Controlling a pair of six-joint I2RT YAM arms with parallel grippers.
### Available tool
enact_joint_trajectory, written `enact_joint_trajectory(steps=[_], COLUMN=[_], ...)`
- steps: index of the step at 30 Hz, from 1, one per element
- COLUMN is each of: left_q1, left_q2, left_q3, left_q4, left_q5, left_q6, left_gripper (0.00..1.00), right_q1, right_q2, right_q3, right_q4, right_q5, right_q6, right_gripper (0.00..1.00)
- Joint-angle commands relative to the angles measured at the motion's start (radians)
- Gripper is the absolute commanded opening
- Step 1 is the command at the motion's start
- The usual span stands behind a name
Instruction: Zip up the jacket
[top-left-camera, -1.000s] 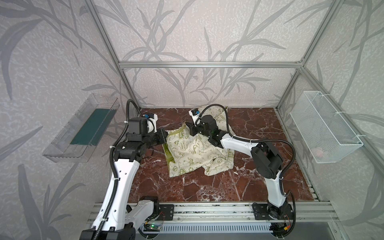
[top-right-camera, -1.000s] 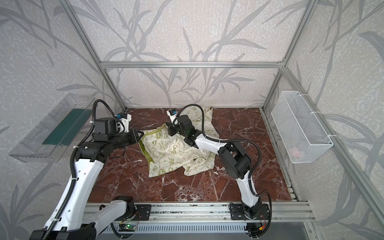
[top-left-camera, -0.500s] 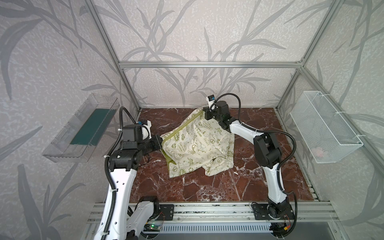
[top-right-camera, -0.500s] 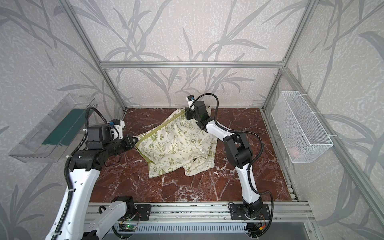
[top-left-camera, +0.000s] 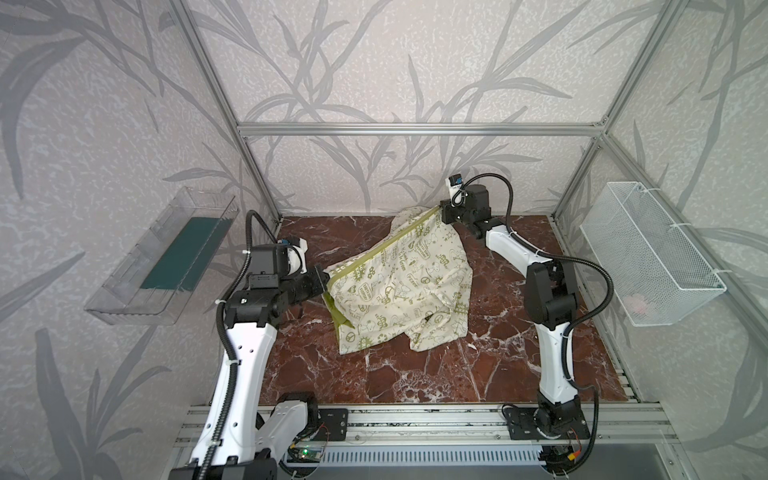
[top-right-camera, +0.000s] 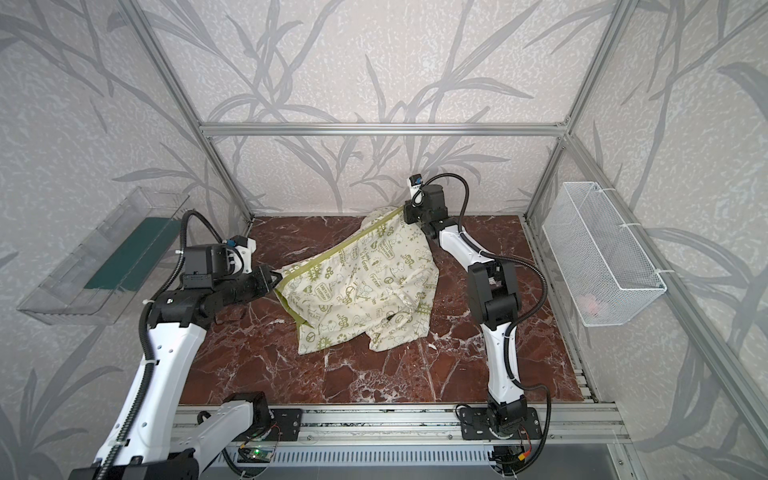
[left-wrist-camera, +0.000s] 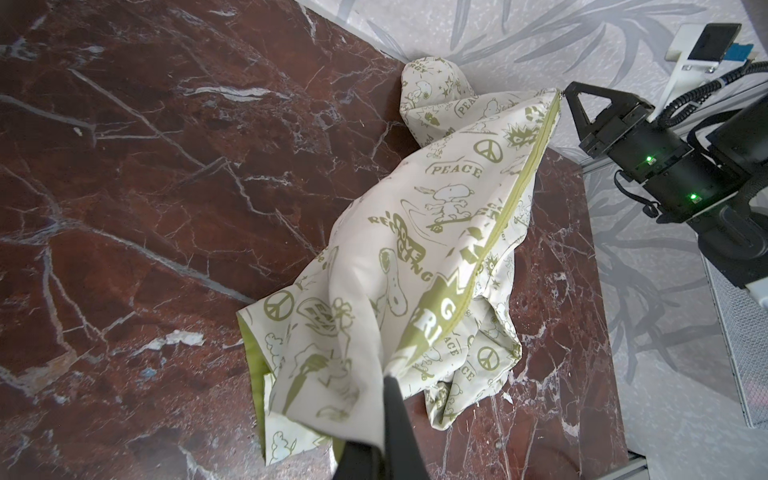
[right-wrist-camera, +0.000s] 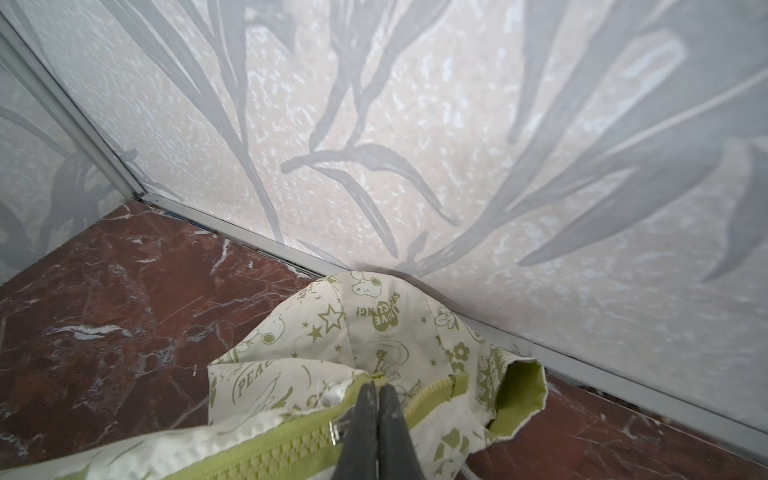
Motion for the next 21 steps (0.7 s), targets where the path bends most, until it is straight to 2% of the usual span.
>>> enact_joint_trajectory(steps=[1,6,13,15,21], left_q1=[0.011,0.007,-0.04,-0.038,0.021], left_q2=[0.082,0.252,0.445,0.482,0.524], left_q3=[0.126,0.327,0.552,0.582,0.556], left_q4=[0.03,0.043,0.091,0.072,0.049], left_q5=[0.016,0.05,0.141,0.12,0.041], left_q6=[0.042,0.095,0.157,0.199,0.221], left_gripper=[0.0,0.0,0.0,0.0,0.0], right_q1=[-0.067,-0.118,-0.108,-0.089,-0.099], right_q2=[-0.112,-0.277,-0.637,-0.749,-0.964], right_q3=[0.02,-0.091,-0.428,-0.553,-0.781], right_q4=[-0.016,-0.002,0.075,0.11,0.023], right_q5=[0.128,0.219,0.389,0.454,0.458], right_q6=[-0.058,-0.1,-0.298,-0.357,-0.279], right_gripper=[0.0,0.0,0.0,0.0,0.0])
